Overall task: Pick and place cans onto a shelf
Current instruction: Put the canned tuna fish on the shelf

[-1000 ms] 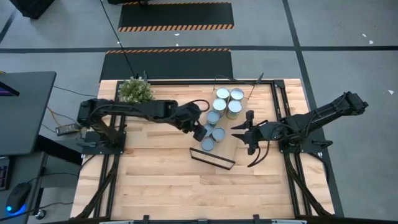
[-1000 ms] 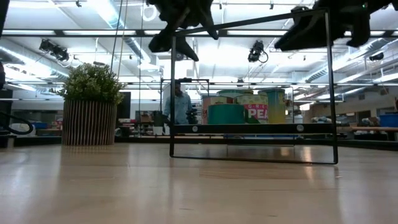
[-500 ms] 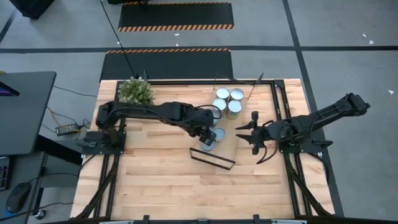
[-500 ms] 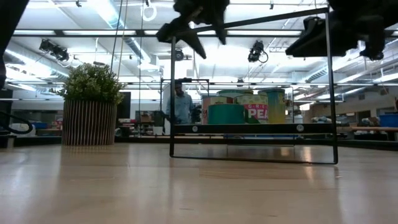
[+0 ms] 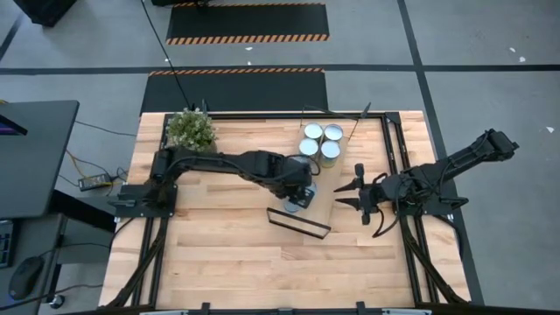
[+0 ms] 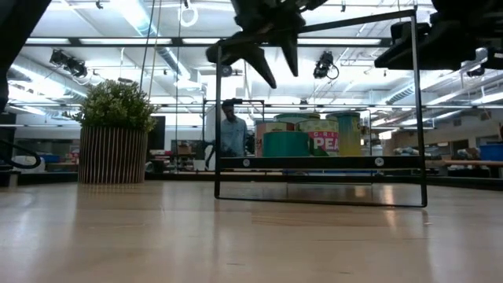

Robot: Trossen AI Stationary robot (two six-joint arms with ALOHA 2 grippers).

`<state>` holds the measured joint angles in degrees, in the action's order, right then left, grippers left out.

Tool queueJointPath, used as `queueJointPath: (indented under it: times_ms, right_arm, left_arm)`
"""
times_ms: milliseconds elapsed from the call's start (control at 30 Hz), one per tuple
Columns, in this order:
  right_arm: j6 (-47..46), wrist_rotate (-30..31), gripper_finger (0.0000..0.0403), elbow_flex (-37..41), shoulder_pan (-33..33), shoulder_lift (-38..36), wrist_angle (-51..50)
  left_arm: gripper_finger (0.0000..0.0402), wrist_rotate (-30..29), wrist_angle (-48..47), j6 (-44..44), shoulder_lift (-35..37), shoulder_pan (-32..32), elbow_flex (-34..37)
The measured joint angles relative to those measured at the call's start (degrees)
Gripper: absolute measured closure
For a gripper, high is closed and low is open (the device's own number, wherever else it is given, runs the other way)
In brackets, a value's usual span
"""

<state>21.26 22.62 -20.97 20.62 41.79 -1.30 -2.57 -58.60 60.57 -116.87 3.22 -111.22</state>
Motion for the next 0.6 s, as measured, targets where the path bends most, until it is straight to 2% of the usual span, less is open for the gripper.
queueJointPath:
  times_ms: [267,433,600]
  right_arm:
    - [1.71,-2.51,0.027,0.02,2.53,-0.47,-0.47]
    - [2.54,-6.22,0.027,0.0,2.99,-0.5,0.26]
    - [1.86,-8.15,0.027,0.0,2.99,0.22,1.08]
  left_arm:
    - [0.0251,-0.92,-0.68,3.16,-1.54,-0.31,0.06]
    - [0.0251,3.54,-1.25,6.19,-3.13,-2.33,0.07]
    - [0.0251,9.14,2.08,7.79,-5.81,-3.42,0.04]
